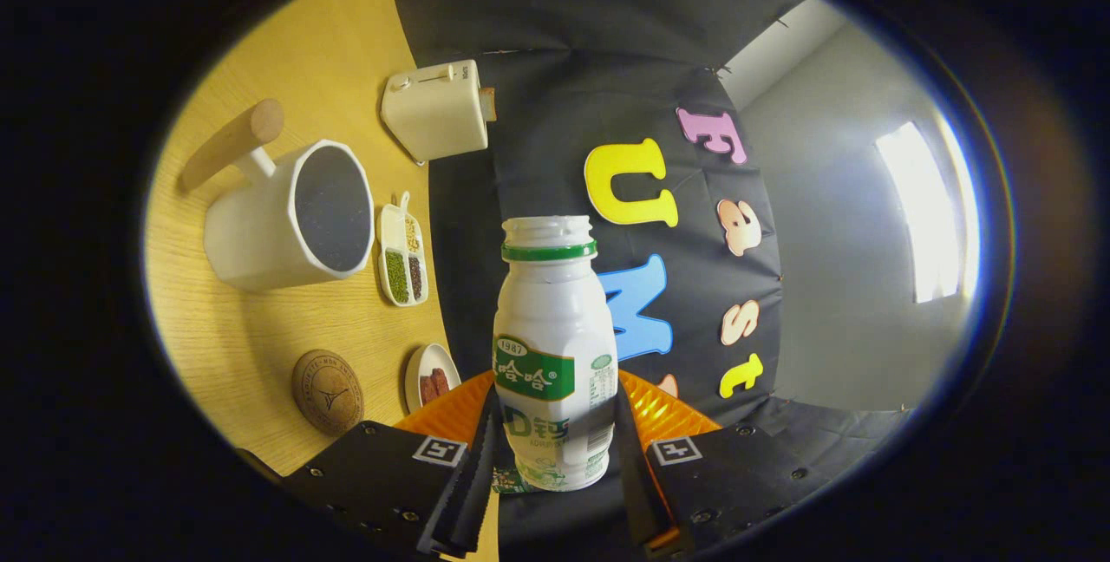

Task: Take the bottle from table, then pour the juice into the cup, finally place the bottle on the coaster

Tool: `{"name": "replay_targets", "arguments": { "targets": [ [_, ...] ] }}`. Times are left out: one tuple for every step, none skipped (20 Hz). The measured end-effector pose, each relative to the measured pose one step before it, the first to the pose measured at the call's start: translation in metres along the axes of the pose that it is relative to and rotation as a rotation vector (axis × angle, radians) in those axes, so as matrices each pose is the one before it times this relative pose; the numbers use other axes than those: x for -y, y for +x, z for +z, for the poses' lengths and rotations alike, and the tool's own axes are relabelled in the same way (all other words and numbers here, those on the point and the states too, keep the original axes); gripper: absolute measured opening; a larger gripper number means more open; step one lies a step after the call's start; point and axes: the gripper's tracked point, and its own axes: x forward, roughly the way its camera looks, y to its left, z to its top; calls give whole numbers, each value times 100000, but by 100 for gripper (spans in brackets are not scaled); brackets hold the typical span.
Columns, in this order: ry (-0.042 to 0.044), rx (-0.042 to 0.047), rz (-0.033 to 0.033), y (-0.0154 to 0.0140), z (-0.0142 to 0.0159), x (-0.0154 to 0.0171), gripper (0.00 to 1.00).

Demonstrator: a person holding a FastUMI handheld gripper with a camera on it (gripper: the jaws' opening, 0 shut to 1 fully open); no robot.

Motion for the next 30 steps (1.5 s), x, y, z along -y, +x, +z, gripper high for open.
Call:
{"name": "replay_targets", "arguments": {
  "targets": [
    [-1792, 382, -330, -81, 110, 68, 63],
    [-1838, 337, -211, 165, 240, -125, 63],
    [-1744, 292, -328, 15, 107, -62, 63],
    [-1571, 420, -209, 11, 231, 89, 63],
    [-908, 468, -4, 18, 134, -21, 63],
    [-633, 252, 145, -58, 86, -187, 63],
    [-335, 102, 186, -41, 89, 63, 63],
    [-300, 191, 181, -11, 65, -13, 63],
    [-471, 146, 29, -28, 65, -5, 63],
    [-857, 102, -61, 28, 26, 30, 63],
    [-1186, 266, -173, -69, 47, 42, 63],
    [-1495, 204, -126, 45, 64, -7, 63],
    [-1377, 381, -138, -6, 75, 58, 63],
    [-1054, 354, 266, -44, -2, -58, 63],
    [-876, 282, 18, -31, 80, -1, 63],
    [-833, 174, -24, 42, 1, 98, 63],
    [-826, 200, -153, -64, -4, 84, 63],
    [-509, 362, 123, -11, -32, 0, 63],
    [-444, 199, 173, -42, 37, 18, 63],
    [-661, 156, 69, 13, 23, -50, 63],
    [-690, 103, -13, 465, 196, -90, 63],
    [-691, 118, -129, 177, 37, 53, 63],
    [-703, 76, -116, 128, 56, 38, 63],
    [-692, 190, -64, -24, 23, 86, 63],
    [-243, 86, 42, -118, -59, 19, 63],
    [-153, 30, -8, -25, -22, -19, 63],
    [-54, -24, -63, -8, -28, 99, 63],
    [-119, 5, -124, 0, 21, 26, 63],
    [-207, 77, -100, 6, 45, 54, 63],
    [-281, 83, -233, -54, -37, -81, 63]
  ]
}}
